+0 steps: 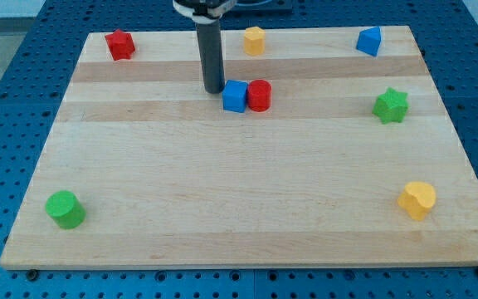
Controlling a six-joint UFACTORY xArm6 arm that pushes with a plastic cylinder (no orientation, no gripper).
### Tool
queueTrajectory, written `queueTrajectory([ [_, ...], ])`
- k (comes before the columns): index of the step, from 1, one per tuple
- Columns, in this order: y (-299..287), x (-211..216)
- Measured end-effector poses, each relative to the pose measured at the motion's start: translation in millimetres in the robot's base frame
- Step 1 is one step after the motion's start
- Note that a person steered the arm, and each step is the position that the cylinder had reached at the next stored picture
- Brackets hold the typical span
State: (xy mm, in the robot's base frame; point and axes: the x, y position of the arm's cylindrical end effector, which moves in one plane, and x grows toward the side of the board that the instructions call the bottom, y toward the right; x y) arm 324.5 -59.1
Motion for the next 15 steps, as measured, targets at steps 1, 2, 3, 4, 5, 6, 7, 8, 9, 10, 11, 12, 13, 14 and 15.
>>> queueTrajectory([
  [1, -2.6, -34.4],
  [2, -8.7, -54.0],
  [3, -22.9, -72.7],
  [4, -42.4, -94.4],
  [5, -72.1, -116.2],
  [6, -103.2, -132.7],
  [7, -127.7, -132.4],
  [8, -165.8, -133.5],
  [9, -200.4, -133.1],
  [10, -212.3, -130.8],
  [11, -212.6, -116.2],
  [12, -210.3, -101.3],
  [13, -200.5, -98.0],
  [14, -184.1, -100.4],
  [15, -163.9, -108.2],
])
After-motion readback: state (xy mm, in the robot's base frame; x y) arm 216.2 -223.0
